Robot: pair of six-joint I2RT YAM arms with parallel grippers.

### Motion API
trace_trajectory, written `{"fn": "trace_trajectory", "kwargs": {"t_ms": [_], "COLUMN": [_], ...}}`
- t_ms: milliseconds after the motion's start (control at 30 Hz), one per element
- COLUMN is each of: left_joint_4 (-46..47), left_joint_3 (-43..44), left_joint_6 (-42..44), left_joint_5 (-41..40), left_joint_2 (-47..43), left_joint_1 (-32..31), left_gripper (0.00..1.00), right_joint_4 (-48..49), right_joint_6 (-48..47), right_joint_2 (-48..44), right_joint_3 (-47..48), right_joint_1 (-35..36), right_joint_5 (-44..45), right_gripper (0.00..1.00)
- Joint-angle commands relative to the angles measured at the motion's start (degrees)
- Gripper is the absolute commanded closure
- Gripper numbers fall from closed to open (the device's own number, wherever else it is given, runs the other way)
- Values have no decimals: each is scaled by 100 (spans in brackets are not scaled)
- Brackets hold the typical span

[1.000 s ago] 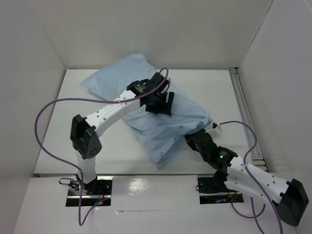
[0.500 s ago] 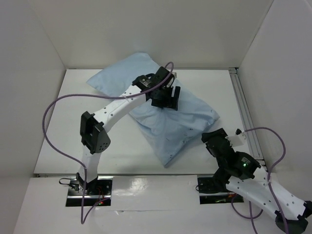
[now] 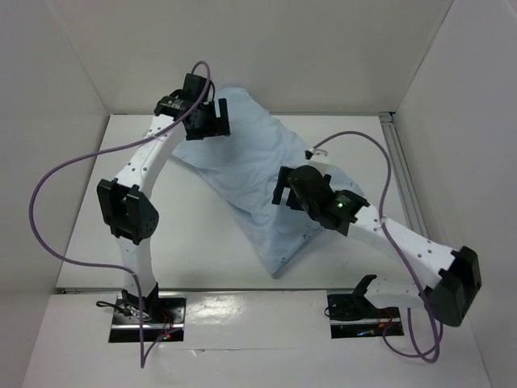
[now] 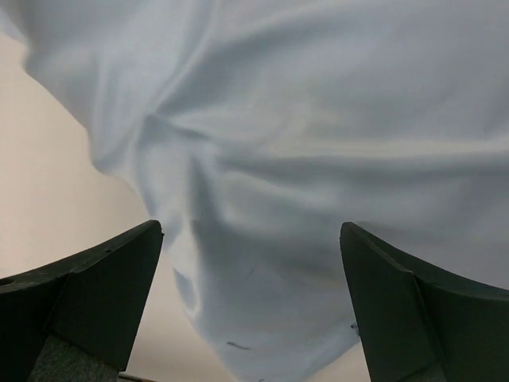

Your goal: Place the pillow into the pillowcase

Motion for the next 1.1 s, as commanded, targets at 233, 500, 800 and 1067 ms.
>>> {"fn": "trace_trajectory", "kwargs": {"t_ms": [233, 500, 800, 1067], "left_joint_4": [440, 1028, 565, 1], "left_joint_3": [-49, -2514, -4261, -3180], "left_joint_6": [358, -37, -310, -241], "left_joint_5": [1109, 1041, 707, 84], "left_joint_2": [1139, -605, -2534, -3502], "left_joint_1": [629, 841, 771, 902], "left_gripper": [80, 100, 61, 12], "right_joint_4": [354, 609, 223, 143], "right_joint_6": [-464, -1596, -2204, -2152], "right_joint_2": [1264, 1017, 1362, 912], "right_joint_3": [-409, -51, 740, 1576], "right_joint_1": [-564, -2541, -3211, -3211], "right_joint_5": [-424, -1003, -1478, -1925], "right_gripper": [48, 100, 59, 19]}}
